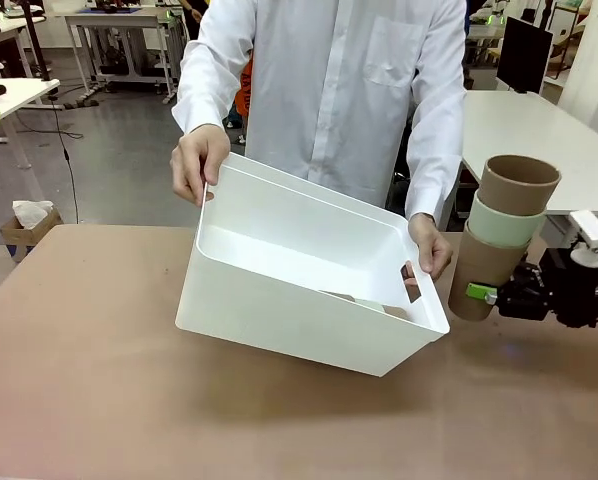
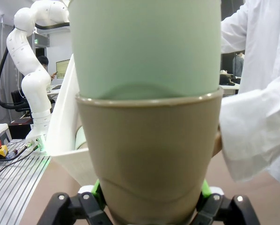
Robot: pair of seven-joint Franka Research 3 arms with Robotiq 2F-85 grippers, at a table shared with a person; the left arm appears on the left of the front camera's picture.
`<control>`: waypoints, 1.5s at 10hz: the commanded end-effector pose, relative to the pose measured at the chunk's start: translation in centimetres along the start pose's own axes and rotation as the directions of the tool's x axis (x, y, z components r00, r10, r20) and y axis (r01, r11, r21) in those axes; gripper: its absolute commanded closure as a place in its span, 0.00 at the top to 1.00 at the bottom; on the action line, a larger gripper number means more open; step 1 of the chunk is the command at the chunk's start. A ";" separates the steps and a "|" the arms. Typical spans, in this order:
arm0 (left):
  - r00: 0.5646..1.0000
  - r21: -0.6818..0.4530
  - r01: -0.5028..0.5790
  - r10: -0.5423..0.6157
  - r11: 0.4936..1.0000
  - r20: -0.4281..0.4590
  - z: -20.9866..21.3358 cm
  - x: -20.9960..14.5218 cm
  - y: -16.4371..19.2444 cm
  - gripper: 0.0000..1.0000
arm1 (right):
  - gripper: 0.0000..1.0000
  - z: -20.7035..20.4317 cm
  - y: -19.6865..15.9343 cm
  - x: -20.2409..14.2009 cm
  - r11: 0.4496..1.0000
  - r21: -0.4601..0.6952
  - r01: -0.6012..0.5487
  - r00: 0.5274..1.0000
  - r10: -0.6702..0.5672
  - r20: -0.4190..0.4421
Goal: Stack the cups and store them in the basket.
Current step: Place the stack of Reusable plastic cups into the Pantry Basket.
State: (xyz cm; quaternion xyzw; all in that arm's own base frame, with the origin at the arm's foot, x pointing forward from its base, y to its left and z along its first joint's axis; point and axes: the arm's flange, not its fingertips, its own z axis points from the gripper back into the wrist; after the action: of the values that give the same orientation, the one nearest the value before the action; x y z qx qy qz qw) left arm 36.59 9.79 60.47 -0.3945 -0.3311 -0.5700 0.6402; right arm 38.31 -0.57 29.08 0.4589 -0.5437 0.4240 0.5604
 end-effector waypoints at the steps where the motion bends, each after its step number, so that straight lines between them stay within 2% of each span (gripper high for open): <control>1: 1.000 -0.001 -0.007 0.007 1.000 0.009 0.1 0.4 0.0 1.00 | 0.84 0.5 3.4 6.2 0.999 -0.044 0.006 1.000 -0.007 -0.021; 4: 1.000 -0.001 -0.007 0.007 1.000 0.009 0.1 0.4 0.0 1.00 | 0.84 -1.0 6.2 13.6 0.993 -0.112 0.043 0.991 -0.057 -0.122; 8: 1.000 -0.001 -0.007 0.007 1.000 0.009 0.1 0.4 0.0 1.00 | 0.84 -8.3 8.4 19.9 0.962 -0.262 0.074 0.933 -0.160 -0.323; 11: 1.000 -0.001 -0.007 0.007 1.000 0.009 0.1 0.4 0.0 1.00 | 0.84 -13.3 9.7 21.1 0.955 -0.296 0.021 0.865 -0.166 -0.474; 15: 1.000 -0.001 -0.007 0.007 1.000 0.009 0.1 0.4 0.0 1.00 | 0.84 -17.3 9.5 19.2 0.947 -0.317 -0.052 0.769 -0.165 -0.618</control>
State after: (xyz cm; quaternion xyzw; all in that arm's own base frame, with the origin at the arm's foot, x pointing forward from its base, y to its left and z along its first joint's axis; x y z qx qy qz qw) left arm 36.66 9.83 60.44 -0.3944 -0.3303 -0.5695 0.6411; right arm 33.46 17.41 48.82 0.2236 -0.3804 0.4535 0.7744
